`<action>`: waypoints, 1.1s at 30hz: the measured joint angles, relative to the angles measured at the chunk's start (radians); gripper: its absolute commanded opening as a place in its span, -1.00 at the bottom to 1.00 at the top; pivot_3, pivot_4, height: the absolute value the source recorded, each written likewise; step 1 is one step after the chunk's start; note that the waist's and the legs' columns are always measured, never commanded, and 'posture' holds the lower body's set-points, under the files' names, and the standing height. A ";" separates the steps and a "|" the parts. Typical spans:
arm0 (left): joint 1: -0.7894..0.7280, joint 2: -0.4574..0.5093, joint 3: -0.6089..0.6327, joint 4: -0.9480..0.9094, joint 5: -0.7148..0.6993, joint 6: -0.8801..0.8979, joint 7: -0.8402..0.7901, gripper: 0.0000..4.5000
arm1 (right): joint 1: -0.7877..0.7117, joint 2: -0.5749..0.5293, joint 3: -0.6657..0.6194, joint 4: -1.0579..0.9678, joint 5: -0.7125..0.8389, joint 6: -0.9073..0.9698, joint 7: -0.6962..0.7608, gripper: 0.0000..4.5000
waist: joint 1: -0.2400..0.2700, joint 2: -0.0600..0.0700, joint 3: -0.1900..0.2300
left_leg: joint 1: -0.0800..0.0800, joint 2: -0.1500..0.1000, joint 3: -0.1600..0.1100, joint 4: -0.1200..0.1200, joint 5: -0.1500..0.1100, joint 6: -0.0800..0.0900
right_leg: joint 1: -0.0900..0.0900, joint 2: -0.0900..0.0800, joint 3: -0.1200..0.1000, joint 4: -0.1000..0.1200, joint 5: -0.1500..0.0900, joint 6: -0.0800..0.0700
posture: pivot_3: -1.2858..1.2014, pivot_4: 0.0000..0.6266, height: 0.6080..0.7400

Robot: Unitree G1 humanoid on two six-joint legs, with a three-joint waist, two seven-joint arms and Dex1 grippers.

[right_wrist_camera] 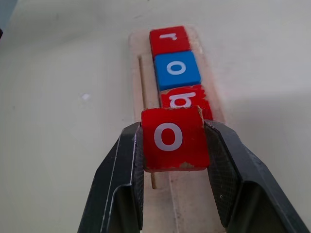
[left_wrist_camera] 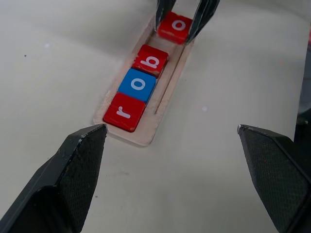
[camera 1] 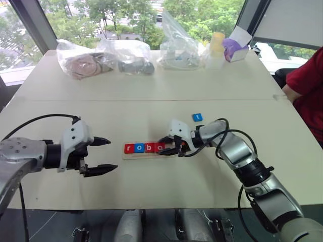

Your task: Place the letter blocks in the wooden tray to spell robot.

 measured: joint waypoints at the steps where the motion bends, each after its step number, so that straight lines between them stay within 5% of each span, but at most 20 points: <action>1: 0.000 -0.001 0.000 -0.002 0.000 0.001 0.004 1.00 | 0.000 0.000 0.002 0.005 -0.005 -0.004 -0.001 -0.47 | 0.000 0.000 0.000 | 0.000 0.000 0.000 0.000 0.000 0.000 | 0.000 0.000 0.000 0.000 0.000 0.000 | 0.03 -0.52 1.00; 33: -0.021 -0.023 -0.069 0.037 0.027 -0.031 0.031 1.00 | -0.031 0.066 0.037 0.063 -0.074 -0.004 -0.045 -0.47 | -0.002 0.000 0.000 | 0.000 0.000 0.000 0.000 0.000 0.000 | 0.000 0.001 0.000 0.000 0.001 0.002 | 0.03 -0.52 1.00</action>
